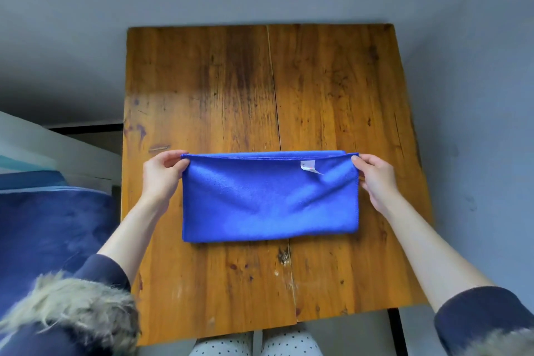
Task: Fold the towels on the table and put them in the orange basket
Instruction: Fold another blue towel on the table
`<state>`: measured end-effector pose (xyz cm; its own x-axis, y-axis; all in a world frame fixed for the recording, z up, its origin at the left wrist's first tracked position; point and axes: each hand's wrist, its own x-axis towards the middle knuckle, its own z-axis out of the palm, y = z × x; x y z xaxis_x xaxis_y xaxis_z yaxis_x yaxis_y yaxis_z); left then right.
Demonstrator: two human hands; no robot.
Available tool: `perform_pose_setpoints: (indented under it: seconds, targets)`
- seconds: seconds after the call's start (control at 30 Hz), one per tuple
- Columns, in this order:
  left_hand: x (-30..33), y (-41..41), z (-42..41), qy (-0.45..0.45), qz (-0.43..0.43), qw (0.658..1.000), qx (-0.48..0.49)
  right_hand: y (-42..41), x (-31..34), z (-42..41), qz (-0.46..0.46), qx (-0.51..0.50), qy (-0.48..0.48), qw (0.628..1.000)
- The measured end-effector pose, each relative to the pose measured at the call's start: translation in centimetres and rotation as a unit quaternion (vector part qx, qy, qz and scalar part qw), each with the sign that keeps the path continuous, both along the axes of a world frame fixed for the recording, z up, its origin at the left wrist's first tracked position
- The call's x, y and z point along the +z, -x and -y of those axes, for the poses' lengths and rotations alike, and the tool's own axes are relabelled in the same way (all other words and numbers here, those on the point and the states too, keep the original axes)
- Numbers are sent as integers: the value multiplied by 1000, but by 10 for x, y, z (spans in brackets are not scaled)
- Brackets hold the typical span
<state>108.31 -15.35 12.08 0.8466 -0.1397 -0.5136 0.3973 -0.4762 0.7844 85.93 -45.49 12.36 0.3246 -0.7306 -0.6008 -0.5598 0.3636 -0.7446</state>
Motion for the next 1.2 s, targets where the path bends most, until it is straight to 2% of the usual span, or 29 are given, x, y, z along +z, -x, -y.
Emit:
perform_pose_setpoints:
  seconds: [0.27, 0.33, 0.43, 0.5, 0.57, 0.67, 0.73, 0.8, 0.93, 1.1, 1.2]
  targets:
    - [-27, -9, 4, -47, -14, 998, 27, -29, -25, 8, -30, 2, 10, 1000]
    - [-32, -8, 7, -101, 32, 994, 0, -33, -33, 7, -68, -5, 50, 996]
    - [-32, 6, 11, -183, 182, 964, -65, -31, -33, -3, -116, -8, 150, 982]
    - [-30, 25, 13, -232, 294, 918, -134, -25, -27, -21, -112, 30, 287, 951]
    - [-32, 52, 18, -248, 363, 869, -226, -19, -24, -52, -73, 123, 403, 904]
    - [-43, 98, 31, -269, 378, 798, -385, -11, -31, -111, -45, 329, 452, 828]
    - [-54, 114, 39, -287, 373, 763, -443, -9, -43, -136, -65, 437, 472, 763]
    - [-64, 114, 44, -296, 365, 755, -457, -10, -56, -136, -101, 478, 477, 731]
    - [-77, 92, 40, -312, 388, 736, -460, -11, -73, -93, -149, 473, 489, 717]
    - [-76, 57, 17, -346, 367, 758, -413, 3, -75, -48, -164, 437, 477, 744]
    - [-71, 51, -4, -357, 325, 787, -383, 9, -72, -45, -155, 428, 452, 767]
